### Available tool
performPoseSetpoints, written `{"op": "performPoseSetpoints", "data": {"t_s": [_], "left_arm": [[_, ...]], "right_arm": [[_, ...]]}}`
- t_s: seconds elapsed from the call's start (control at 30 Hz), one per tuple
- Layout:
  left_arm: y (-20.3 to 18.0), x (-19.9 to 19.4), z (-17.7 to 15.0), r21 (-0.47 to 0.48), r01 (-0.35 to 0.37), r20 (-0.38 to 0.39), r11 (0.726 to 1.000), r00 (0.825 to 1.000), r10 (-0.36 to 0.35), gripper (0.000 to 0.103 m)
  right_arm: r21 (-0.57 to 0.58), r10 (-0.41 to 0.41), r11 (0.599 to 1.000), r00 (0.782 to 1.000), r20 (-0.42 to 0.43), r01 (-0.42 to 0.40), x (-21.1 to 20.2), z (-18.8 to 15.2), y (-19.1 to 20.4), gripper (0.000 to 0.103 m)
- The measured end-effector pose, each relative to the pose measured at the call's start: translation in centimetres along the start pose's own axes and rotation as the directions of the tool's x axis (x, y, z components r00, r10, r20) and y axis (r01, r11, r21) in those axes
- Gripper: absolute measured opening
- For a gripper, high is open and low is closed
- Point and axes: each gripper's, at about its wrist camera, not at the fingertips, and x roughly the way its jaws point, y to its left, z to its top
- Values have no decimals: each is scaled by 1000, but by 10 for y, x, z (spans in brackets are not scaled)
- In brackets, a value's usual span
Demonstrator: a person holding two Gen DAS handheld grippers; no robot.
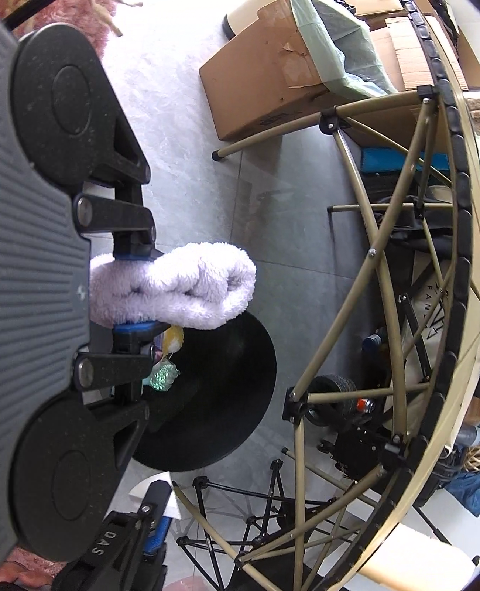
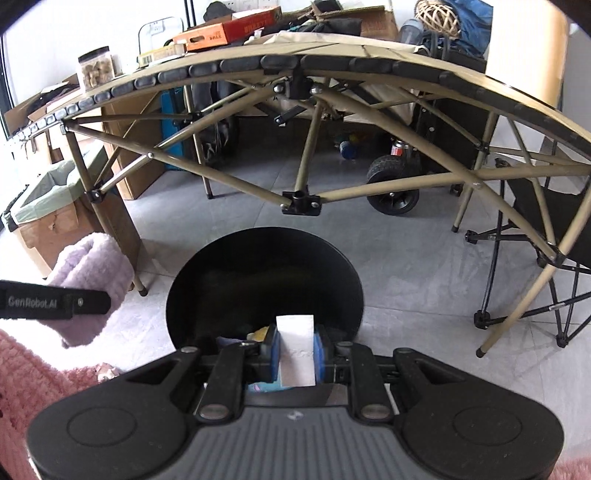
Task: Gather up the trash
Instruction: 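Carry the lavender scrunchie and white block down toward the black bin, then lower the white block into the black bin and open the right tool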
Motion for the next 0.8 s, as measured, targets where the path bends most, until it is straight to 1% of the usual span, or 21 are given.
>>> {"op": "performPoseSetpoints", "data": {"t_s": [0.23,0.47,0.6,0.67,0.73,0.8], "left_arm": [[19,14,7,-41,-12,-23,999,1000,12,29],[35,23,9,-82,-3,-51,997,999,-1,29],[41,26,10,-96,2,-59,995,998,-8,29],[43,26,10,-101,9,-61,995,998,-15,29],[44,26,10,-103,12,-61,995,998,-18,29],[45,26,11,-106,15,-62,994,998,-21,29]], "right_arm": [[-14,21,1000,999,-43,-22,31,22,15,17],[-5,30,1000,997,-71,-30,54,40,30,18],[20,25,1000,996,-81,-24,64,48,32,20],[34,25,999,996,-89,-22,68,50,31,35],[37,13,999,995,-95,-10,71,51,30,78],[38,12,999,996,-92,-9,71,50,30,89]]}}
